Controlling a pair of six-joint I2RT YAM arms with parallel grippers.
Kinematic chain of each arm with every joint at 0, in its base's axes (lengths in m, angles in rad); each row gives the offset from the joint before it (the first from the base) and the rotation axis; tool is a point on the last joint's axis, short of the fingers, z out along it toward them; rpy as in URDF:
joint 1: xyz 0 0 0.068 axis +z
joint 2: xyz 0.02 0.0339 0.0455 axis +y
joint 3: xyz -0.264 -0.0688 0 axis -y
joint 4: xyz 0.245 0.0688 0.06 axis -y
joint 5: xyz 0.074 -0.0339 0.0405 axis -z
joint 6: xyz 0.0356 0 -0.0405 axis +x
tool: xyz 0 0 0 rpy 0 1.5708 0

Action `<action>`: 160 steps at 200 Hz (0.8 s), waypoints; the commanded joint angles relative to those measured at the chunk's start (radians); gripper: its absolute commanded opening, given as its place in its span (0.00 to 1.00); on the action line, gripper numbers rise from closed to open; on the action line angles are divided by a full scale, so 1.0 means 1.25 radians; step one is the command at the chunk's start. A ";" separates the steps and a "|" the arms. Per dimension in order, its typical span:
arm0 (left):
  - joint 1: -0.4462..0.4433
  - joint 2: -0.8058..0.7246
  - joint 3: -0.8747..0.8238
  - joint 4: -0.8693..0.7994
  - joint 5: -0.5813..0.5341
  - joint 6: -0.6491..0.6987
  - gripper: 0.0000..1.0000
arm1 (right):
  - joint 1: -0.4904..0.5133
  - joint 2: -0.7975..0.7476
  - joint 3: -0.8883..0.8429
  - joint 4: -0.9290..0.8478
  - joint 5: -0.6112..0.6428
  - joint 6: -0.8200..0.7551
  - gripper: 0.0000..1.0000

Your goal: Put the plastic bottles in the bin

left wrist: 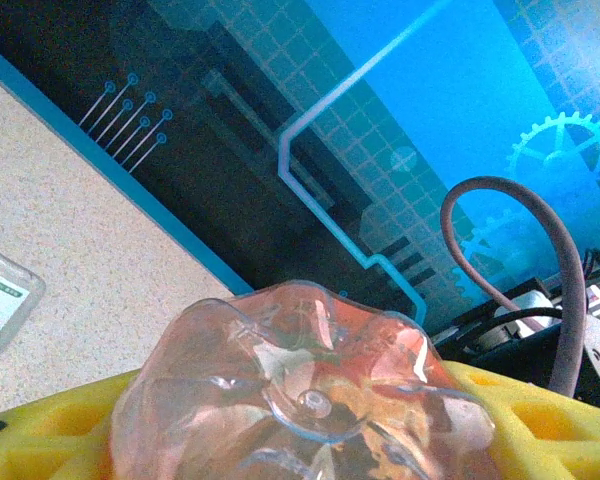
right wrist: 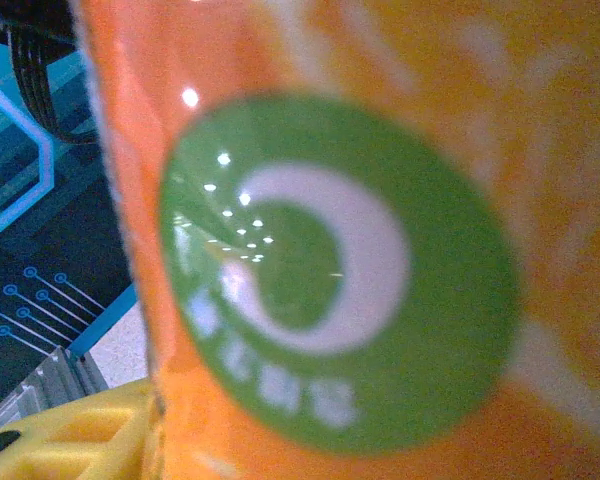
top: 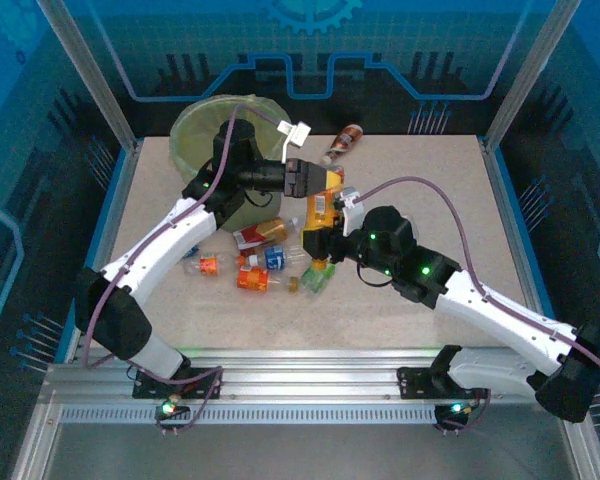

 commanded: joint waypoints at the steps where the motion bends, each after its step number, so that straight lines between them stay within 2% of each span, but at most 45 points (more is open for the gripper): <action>1: -0.012 0.003 0.014 0.033 0.035 -0.024 0.47 | 0.008 0.011 0.018 0.019 -0.016 -0.015 0.58; 21: -0.012 -0.001 0.018 0.035 0.033 -0.022 0.41 | 0.007 0.012 0.023 0.005 -0.007 -0.016 0.64; 38: -0.009 -0.008 0.027 0.027 0.017 -0.010 0.40 | 0.008 0.011 0.029 -0.021 0.009 -0.014 0.87; 52: 0.001 -0.018 0.042 0.008 -0.003 0.006 0.38 | 0.008 0.003 0.031 -0.045 0.030 -0.009 1.00; 79: 0.040 -0.046 0.091 -0.057 -0.046 0.061 0.37 | 0.006 -0.028 0.024 -0.079 0.048 -0.003 1.00; 113: 0.118 -0.062 0.195 -0.226 -0.183 0.177 0.36 | 0.006 -0.076 0.011 -0.106 0.070 0.010 1.00; 160: 0.252 -0.046 0.285 -0.270 -0.332 0.236 0.37 | 0.006 -0.099 0.008 -0.148 0.102 0.028 1.00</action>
